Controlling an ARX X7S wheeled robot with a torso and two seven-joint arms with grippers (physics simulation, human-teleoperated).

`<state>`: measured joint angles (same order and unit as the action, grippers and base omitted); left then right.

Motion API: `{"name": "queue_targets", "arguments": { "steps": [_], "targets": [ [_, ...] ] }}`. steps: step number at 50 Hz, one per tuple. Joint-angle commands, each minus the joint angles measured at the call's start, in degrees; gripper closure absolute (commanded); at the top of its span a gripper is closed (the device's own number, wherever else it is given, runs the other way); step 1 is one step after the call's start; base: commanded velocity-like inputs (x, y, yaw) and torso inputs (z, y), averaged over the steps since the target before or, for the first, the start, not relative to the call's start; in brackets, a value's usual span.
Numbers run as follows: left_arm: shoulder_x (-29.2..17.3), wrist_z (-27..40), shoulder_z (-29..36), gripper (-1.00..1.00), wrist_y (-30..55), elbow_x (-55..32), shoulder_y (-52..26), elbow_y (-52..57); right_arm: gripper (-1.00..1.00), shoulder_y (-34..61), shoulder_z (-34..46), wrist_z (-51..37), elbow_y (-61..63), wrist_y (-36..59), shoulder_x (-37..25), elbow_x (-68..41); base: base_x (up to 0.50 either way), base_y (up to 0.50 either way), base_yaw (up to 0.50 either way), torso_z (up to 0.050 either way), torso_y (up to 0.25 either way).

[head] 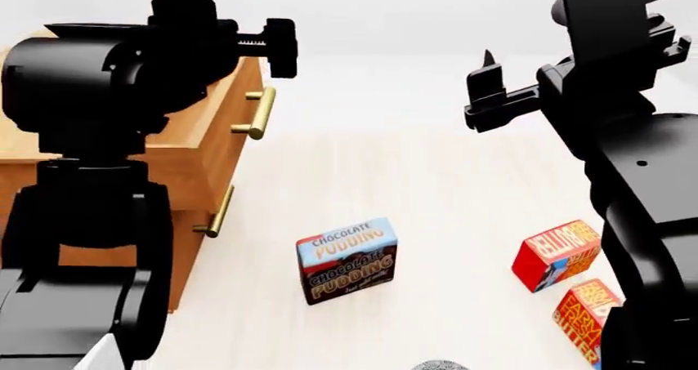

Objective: Put the bowl in the top drawer of the cabinet.

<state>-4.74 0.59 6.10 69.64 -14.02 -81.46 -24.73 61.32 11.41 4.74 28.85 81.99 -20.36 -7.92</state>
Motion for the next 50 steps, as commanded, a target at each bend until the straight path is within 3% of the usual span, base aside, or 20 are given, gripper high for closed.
{"name": "queue_targets", "arguments": {
  "steps": [1,39,50],
  "targets": [
    [0.65,0.24,1.04,-1.00,-4.32,0.70,-2.68,-10.65,-1.00,-2.01,1.21,-0.23,-1.29,-1.95,-0.73,0.12,0.00,0.00,0.00,0.000,0.000],
    [1.64,1.06,2.90,-1.00,-15.13,1.71,-8.61,-33.59,-1.00,-5.57,2.56,-1.09,-4.53,-7.31,-2.85,0.89,0.00,0.00,0.00,0.000,0.000],
    [2.36,1.40,1.75,-1.00,-24.02,1.55,-13.22,-49.66,-1.00,-8.00,1.92,-1.23,-5.82,-9.53,-4.06,1.06,0.00,0.00,0.00,0.000,0.000]
  ]
}}
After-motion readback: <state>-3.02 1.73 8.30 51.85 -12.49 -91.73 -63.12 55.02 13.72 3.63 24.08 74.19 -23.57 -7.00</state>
